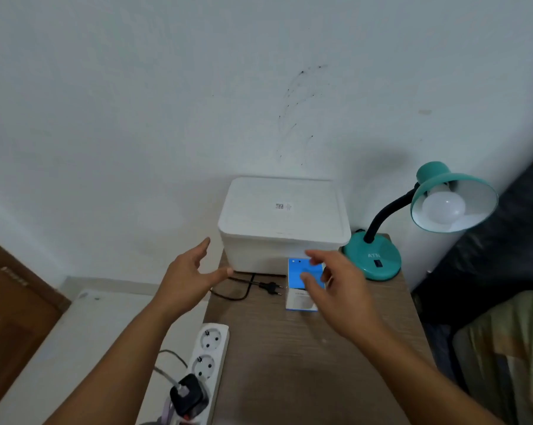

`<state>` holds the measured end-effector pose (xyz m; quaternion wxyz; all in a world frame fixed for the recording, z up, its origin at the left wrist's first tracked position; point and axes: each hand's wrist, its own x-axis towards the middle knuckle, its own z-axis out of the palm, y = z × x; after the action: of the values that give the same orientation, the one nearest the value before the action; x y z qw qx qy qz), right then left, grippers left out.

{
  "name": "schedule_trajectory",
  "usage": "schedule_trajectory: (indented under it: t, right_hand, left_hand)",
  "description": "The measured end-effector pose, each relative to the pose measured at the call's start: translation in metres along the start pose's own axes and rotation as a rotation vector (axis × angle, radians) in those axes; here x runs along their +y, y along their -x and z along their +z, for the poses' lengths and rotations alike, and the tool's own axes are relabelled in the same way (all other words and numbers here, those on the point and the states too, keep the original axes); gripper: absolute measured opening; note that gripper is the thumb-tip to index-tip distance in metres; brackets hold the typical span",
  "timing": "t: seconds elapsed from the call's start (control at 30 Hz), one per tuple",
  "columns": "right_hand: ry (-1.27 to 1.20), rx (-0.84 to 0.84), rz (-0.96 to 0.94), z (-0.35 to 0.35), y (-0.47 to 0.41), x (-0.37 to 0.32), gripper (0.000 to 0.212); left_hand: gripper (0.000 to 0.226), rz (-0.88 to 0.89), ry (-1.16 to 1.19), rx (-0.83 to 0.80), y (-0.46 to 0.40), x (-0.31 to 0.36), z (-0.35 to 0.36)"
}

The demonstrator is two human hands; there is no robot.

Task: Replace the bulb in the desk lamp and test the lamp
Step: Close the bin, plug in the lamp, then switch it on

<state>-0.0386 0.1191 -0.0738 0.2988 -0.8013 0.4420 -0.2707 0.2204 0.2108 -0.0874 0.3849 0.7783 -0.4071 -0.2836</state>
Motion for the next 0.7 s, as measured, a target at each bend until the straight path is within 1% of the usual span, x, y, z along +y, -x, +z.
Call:
schedule_trajectory:
  t: [0.07,0.13,0.2,0.23,0.3,0.33,0.4,0.47,0.57,0.7]
  right_hand:
    - [-0.093,-0.102,0.034,0.027,0.016,-0.006,0.039]
    - [-0.108,-0.194,0.092,0.054,0.025,-0.009,0.042]
    - [-0.122,-0.25,0.183,0.08,0.028,-0.011,0.046]
    - [-0.132,-0.257,0.227,0.091,0.028,-0.011,0.049]
    - [-0.118,-0.235,0.288,0.109,0.023,-0.009,0.056]
    - [-0.085,-0.216,0.305,0.117,0.019,-0.007,0.058]
    - [-0.016,-0.178,0.333,0.13,0.01,-0.001,0.059]
    - [0.01,-0.148,0.36,0.139,0.004,0.002,0.06]
    - [0.082,-0.152,0.375,0.147,-0.001,0.004,0.059]
    - [0.173,-0.162,0.379,0.155,-0.01,0.01,0.052]
  left_hand:
    - [0.09,-0.027,0.029,-0.044,0.016,-0.02,-0.002]
    - [0.088,-0.062,0.035,-0.121,0.029,-0.036,-0.004]
    - [0.086,-0.085,-0.001,-0.188,0.038,-0.052,-0.008]
    - [0.082,-0.091,-0.012,-0.219,0.043,-0.057,-0.009]
    - [0.066,-0.106,-0.003,-0.288,0.05,-0.064,-0.01]
    - [0.055,-0.108,0.005,-0.331,0.053,-0.066,-0.009]
    - [0.045,-0.105,0.014,-0.386,0.057,-0.072,-0.006]
    - [0.041,-0.098,0.013,-0.377,0.058,-0.079,-0.005]
    - [0.042,-0.098,0.055,-0.339,0.058,-0.086,-0.004]
    - [0.042,-0.097,0.081,-0.299,0.056,-0.094,-0.001]
